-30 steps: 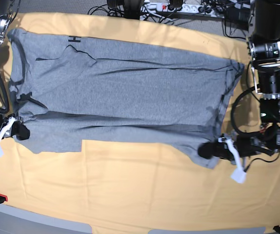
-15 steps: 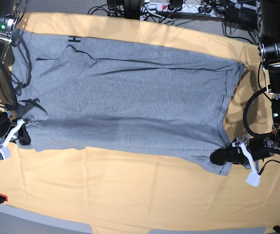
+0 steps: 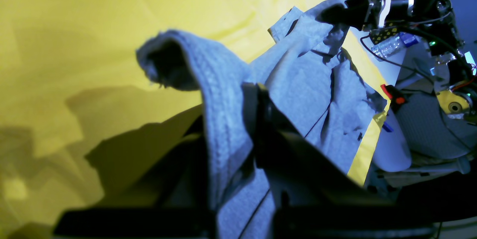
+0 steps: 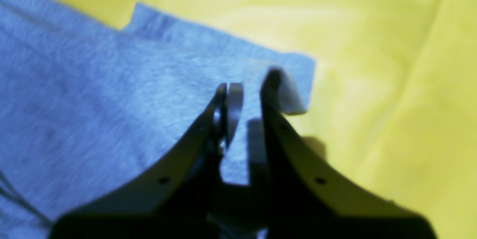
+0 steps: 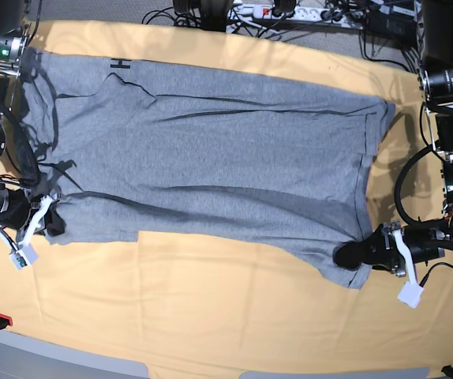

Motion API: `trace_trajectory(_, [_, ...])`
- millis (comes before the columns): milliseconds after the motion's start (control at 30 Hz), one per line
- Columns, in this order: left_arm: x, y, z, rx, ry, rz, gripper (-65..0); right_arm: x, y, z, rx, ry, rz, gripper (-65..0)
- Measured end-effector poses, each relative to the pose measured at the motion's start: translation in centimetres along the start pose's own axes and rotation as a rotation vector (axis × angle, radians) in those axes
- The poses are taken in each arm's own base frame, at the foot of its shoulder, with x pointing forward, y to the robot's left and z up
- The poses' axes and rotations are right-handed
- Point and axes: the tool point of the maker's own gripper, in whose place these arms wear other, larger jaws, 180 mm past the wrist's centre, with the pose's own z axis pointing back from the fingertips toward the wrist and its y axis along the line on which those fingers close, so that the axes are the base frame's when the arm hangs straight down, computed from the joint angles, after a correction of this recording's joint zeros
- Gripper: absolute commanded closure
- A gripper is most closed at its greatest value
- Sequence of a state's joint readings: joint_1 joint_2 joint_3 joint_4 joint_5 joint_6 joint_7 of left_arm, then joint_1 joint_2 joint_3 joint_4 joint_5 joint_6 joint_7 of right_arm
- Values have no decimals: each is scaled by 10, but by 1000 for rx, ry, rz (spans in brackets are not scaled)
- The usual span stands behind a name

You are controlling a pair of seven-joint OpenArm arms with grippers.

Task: Layout the t-shirt on the table in an organized manner, then fold the t-shirt properly
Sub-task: 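Lift the hem edge with both grippers and fold it toward the collar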

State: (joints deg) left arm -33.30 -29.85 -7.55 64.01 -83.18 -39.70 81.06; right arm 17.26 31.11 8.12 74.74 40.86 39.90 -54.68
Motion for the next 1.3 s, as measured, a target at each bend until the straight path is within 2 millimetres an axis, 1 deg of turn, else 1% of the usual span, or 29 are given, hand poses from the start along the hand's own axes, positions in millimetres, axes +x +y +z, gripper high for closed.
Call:
trace_trajectory(67, [-2, 1, 1, 3, 3, 3, 0, 0, 4, 1, 25, 0, -17, 0])
trace_trajectory(167, [-2, 2, 4, 12, 6, 2, 0, -9, 6, 2, 40, 46, -25, 0])
trace_trajectory(233, [-1, 2, 5, 11, 5, -1, 0, -8, 6, 4, 48, 39, -32, 0])
trace_trajectory(400, [-5, 3, 5, 14, 11, 6, 0, -4, -14, 23, -9, 49, 13, 0])
trace_trajectory(467, [-9, 3, 5, 12, 16, 13, 0, -3, -17, 25, -16, 52, 16, 0])
trace_trajectory(567, [-19, 0, 4, 12, 30, 14, 0, -7, -14, 23, -8, 66, 12, 0])
trace_trajectory(633, [-26, -5, 2, 6, 47, 1, 0, -7, -13, 23, -3, 65, 9, 0])
trace_trajectory(733, [-32, -15, 1, -3, 64, -35, 0, -8, -6, 25, 42, 76, -14, 0])
trace_trajectory(900, [-46, -25, 12, 13, 116, -85, 0, -22, 1, 27, 81, 157, -28, 0])
trace_trajectory(1033, [-53, -28, 14, 14, 132, -89, 0, -25, 5, 28, 100, 176, -34, 0])
trace_trajectory(1167, [-69, -29, 12, 7, 151, -57, 0, -38, 12, 32, 141, 252, -42, 0])
trace_trajectory(1233, [-78, -29, 12, 5, 165, -41, 0, -39, 12, 33, 142, 258, -42, 0])
trace_trajectory(1300, [-79, -29, 12, 5, 166, -39, 0, -39, 12, 33, 142, 257, -42, 0])
